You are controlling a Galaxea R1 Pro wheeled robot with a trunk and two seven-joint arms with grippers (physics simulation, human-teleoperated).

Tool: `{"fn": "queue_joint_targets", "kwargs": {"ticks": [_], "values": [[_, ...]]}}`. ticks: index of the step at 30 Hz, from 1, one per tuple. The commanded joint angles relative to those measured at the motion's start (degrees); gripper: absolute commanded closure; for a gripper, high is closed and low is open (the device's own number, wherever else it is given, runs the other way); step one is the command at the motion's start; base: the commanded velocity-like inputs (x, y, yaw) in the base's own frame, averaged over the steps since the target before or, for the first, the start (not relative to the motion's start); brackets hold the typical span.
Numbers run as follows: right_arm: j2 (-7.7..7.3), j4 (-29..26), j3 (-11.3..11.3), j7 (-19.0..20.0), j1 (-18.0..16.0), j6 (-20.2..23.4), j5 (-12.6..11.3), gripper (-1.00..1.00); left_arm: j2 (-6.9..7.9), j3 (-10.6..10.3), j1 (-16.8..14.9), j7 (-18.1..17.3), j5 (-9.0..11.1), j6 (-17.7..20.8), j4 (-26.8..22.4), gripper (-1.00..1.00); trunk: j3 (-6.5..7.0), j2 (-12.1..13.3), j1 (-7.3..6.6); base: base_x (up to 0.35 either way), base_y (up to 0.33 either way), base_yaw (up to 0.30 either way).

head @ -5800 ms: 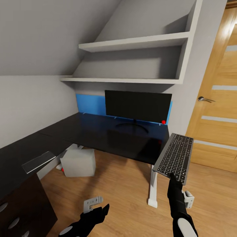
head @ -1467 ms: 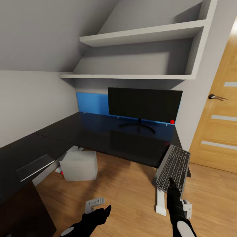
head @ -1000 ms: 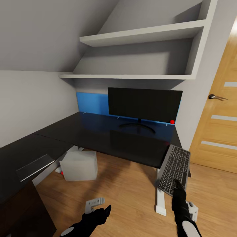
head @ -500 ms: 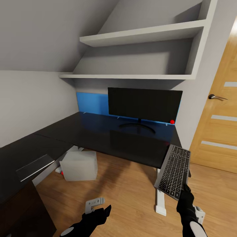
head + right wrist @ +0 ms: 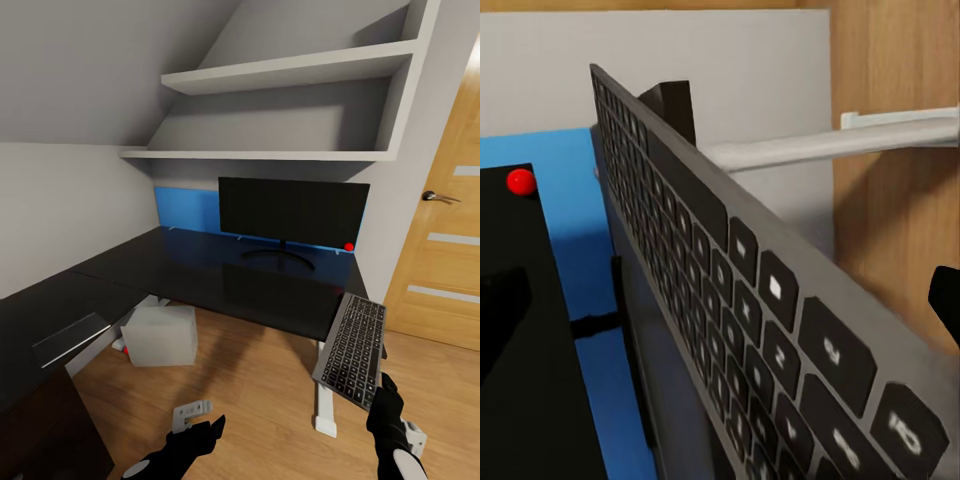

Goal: In the bedroom, organize the workspace by keeping the computer under the desk, ensuring the monitor is on the desk, placing the keyboard on the desk next to the monitor, placing the mouse on the desk next to the keyboard, moving the folder from the swivel chair onto the desk next to the mouse, stacking the notebook on top of the folder with the pen on top of the notebook, and positioning the swivel chair next to the desk.

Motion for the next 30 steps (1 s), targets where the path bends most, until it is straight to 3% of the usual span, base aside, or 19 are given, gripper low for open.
{"fn": "queue_joint_targets", "kwargs": {"ticks": [1, 5, 8, 11, 12, 15, 16, 17, 18, 19, 23, 26, 30], "values": [[0.00, -0.11, -0.20, -0.12, -0.03, -0.19, -0.33, -1.00, 0.00, -0.04, -0.02, 0.53, 0.61, 0.14, -0.10, -1.00, -0.05, -0.03, 0.00, 0.000, 0.000, 0.000], [-0.38, -0.15, -0.81, -0.10, -0.06, -0.19, -0.28, -1.00, 0.00, -0.04, -0.02, 0.53, 0.61, 0.14, -0.10, -1.00, -0.05, -0.03, 0.00, 0.000, 0.000, 0.000], [-1.97, -0.16, -1.68, -0.23, -0.10, -0.10, -0.25, -1.00, 0.00, -0.04, 0.00, 0.53, 0.59, 0.14, -0.10, -1.00, -0.05, -0.03, 0.00, 0.000, 0.000, 0.000], [-6.59, -0.25, -2.02, -0.35, -0.11, 0.65, -0.37, -1.00, 0.00, -0.04, -0.02, 0.53, 0.61, 0.14, -0.10, -1.00, -0.05, -0.03, 0.00, 0.000, 0.000, 0.000], [-7.52, -0.30, -2.05, -0.37, -0.10, 0.95, -0.42, -1.00, 0.00, -0.04, -0.02, 0.53, 0.61, 0.14, -0.10, -1.00, -0.05, -0.03, 0.00, 0.000, 0.000, 0.000], [-12.91, -0.72, -2.15, -1.05, -0.11, 5.66, -0.44, -1.00, 0.00, -0.04, 0.00, 0.54, 0.59, 0.15, -0.10, -1.00, -0.05, -0.03, 0.00, 0.000, 0.000, 0.000], [-13.84, -0.88, -2.18, -1.68, -0.11, 6.91, -0.44, -1.00, 0.00, -0.04, 0.00, 0.54, 0.59, 0.17, -0.10, -1.00, -0.05, -0.03, 0.00, 0.000, 0.000, 0.000], [-15.80, -1.62, -2.26, -3.84, -0.12, 9.74, -0.44, -1.00, 0.00, -0.04, 0.00, 0.53, 0.60, 0.19, -0.10, -1.00, -0.05, -0.03, 0.00, 0.000, 0.000, 0.000], [-20.76, -5.72, -3.74, -14.88, -0.12, 20.03, -0.44, -1.00, 0.00, -0.04, -0.01, 0.53, 0.61, 0.22, -0.10, -1.00, -0.05, -0.03, 0.00, 0.000, 0.000, 0.000], [-21.15, -6.07, -4.64, -16.19, -0.12, 21.34, -0.44, -1.00, 0.00, -0.04, -0.02, 0.53, 0.61, 0.22, -0.10, -1.00, -0.05, -0.03, 0.00, 0.000, 0.000, 0.000], [-22.31, -7.21, -12.36, -19.45, -0.12, 27.60, -0.51, -1.00, 0.00, -0.04, 0.00, 0.56, 0.61, 0.21, -0.10, -1.00, -0.05, -0.03, 0.00, 0.000, 0.000, 0.000], [-22.41, -7.26, -14.05, -19.67, -0.12, 33.26, -0.38, -1.00, 0.00, -0.04, -0.01, 0.59, 0.61, 0.22, -0.10, -1.00, -0.05, -0.03, 0.00, 0.000, 0.000, 0.000], [-22.35, -7.36, -14.71, -19.77, -0.12, 36.54, -0.44, -1.00, 0.00, -0.04, -0.01, 0.60, 0.64, 0.21, -0.10, -1.00, -0.05, -0.03, 0.00, 0.000, 0.000, 0.000]]}}
